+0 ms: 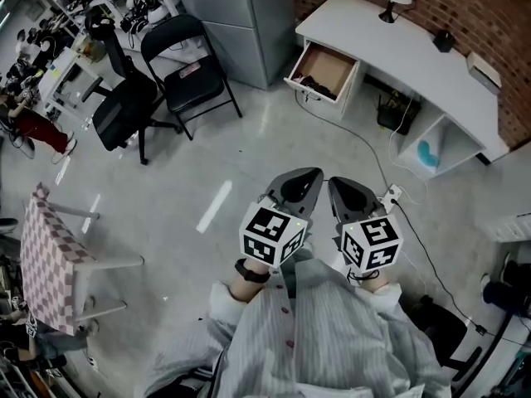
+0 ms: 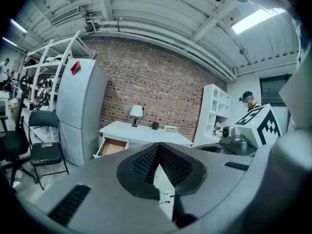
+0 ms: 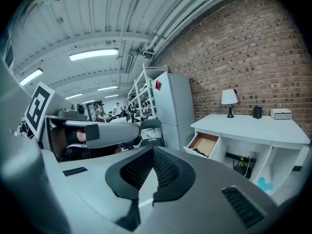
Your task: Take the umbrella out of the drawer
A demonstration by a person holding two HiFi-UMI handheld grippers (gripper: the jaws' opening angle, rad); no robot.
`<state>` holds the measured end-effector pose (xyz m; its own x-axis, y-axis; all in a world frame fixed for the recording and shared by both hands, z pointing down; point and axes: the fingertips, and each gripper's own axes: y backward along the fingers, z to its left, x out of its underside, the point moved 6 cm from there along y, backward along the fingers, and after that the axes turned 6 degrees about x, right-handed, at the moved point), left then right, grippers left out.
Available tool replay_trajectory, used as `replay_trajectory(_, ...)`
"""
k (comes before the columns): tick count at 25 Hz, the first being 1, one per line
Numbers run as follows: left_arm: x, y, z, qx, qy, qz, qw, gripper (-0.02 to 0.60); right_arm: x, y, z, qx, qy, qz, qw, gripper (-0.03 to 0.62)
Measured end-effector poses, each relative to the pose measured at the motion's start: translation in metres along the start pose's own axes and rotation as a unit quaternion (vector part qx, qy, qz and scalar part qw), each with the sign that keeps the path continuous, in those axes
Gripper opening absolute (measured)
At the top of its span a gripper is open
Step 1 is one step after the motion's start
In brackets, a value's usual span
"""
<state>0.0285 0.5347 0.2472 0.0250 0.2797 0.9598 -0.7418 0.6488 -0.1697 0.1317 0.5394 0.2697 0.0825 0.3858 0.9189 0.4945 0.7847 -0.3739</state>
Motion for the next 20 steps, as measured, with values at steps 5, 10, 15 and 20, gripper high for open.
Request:
replay_trajectory(5, 0.001, -0.005, 0.001, -0.005, 0.000, 0.009, 0.9999, 0.009, 0.002, -0.003, -0.009, -0.002, -0.014, 0.004, 1.000, 0.034)
replay_trajectory(10, 0.002, -0.014, 0.013, -0.004, 0.000, 0.012, 0.9999, 0.009, 0.003, -0.016, -0.015, 0.003, -0.015, 0.009, 1.000, 0.034)
replay_trajectory(15, 0.000, -0.037, 0.039, 0.003, -0.001, 0.014, 0.9999, 0.009, 0.000, -0.046, -0.030, 0.009, -0.010, 0.016, 1.000, 0.035)
replay_trajectory(20, -0.012, -0.069, 0.085, 0.012, -0.004, 0.020, 0.9997, 0.009, -0.018, -0.094, -0.049, 0.020, -0.006, 0.023, 1.000, 0.035)
